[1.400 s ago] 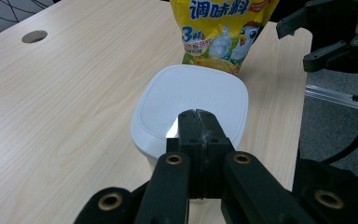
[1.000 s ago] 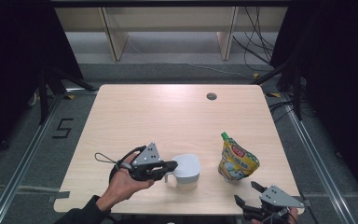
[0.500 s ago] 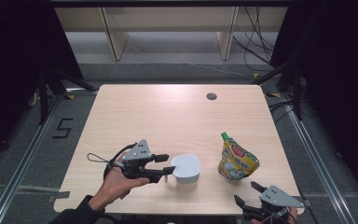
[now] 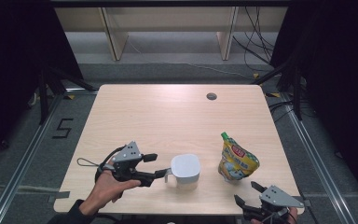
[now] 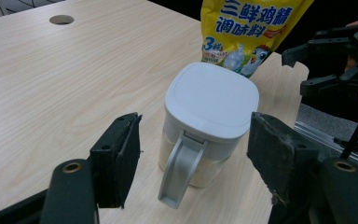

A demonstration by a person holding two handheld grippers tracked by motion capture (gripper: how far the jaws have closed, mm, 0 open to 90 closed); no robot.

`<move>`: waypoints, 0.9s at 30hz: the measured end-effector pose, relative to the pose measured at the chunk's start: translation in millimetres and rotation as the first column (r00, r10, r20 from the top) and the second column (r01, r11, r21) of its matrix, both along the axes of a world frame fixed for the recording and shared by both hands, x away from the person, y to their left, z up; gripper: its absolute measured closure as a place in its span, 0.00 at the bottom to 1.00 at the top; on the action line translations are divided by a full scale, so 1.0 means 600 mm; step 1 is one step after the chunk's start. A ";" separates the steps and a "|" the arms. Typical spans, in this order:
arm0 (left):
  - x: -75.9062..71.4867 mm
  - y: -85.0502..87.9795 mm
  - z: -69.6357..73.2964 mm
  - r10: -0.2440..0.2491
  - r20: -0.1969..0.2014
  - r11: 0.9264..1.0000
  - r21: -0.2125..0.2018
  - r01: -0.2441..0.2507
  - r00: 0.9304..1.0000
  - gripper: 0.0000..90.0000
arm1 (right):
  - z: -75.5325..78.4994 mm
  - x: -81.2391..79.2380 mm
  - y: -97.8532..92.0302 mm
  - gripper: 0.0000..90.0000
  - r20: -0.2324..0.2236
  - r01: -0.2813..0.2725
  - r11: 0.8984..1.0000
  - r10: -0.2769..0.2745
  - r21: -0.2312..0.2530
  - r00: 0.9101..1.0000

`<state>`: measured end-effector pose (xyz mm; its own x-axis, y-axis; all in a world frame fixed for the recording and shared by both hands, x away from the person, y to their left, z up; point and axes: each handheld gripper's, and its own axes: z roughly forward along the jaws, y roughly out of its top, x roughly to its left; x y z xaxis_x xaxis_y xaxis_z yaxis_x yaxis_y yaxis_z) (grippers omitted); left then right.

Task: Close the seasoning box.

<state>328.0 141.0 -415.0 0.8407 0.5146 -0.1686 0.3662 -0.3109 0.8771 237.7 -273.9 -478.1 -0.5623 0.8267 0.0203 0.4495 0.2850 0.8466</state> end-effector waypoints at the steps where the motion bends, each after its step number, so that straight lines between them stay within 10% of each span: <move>1: 0.000 0.000 0.000 0.000 0.000 1.000 0.000 0.000 1.000 0.37 | 0.000 0.000 0.000 0.28 0.000 0.000 1.000 0.000 0.000 1.000; 27: -0.042 0.056 -0.044 0.053 -0.025 0.998 0.041 -0.052 0.998 0.33 | -0.003 0.010 0.002 0.28 0.009 -0.020 1.000 0.020 -0.003 1.000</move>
